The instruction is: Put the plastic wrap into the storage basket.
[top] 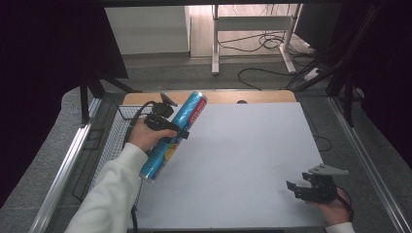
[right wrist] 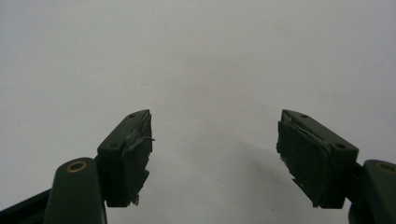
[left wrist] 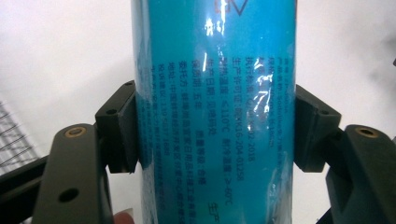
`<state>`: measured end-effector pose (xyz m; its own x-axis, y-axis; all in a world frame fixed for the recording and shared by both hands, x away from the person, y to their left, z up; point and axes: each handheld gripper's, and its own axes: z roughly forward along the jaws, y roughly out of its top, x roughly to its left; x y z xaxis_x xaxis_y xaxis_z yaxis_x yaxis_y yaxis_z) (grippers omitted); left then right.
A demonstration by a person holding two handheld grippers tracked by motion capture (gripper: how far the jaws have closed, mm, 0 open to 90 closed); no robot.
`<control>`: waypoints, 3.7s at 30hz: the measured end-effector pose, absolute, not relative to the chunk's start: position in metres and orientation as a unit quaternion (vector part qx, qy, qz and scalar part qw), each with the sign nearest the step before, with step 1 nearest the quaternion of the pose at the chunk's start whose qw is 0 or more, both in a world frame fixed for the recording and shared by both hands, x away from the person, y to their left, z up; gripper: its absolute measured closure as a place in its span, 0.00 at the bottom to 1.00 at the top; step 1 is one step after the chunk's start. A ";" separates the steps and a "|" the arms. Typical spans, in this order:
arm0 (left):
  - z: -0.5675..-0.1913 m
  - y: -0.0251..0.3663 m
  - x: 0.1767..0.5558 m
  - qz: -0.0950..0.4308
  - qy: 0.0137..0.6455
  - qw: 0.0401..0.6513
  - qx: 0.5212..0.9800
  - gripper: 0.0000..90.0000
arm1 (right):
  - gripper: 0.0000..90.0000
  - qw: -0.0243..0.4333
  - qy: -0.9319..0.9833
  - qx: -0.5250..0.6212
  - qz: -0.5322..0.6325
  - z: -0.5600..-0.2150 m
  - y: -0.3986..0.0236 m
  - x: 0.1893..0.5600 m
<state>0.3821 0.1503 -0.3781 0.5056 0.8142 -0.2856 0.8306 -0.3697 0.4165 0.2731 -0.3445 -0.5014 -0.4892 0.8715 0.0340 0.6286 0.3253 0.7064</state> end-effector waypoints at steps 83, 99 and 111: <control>-0.428 0.261 0.323 0.103 0.585 0.310 0.743 0.18 | 0.27 0.186 0.808 0.461 0.318 -0.506 -0.336 0.275; -0.467 0.182 0.258 0.069 0.465 0.380 0.797 0.18 | 0.27 0.196 0.809 0.447 0.328 -0.503 -0.332 0.273; -0.485 0.164 0.250 0.060 0.449 0.374 0.809 0.18 | 0.27 0.209 0.815 0.420 0.340 -0.502 -0.326 0.271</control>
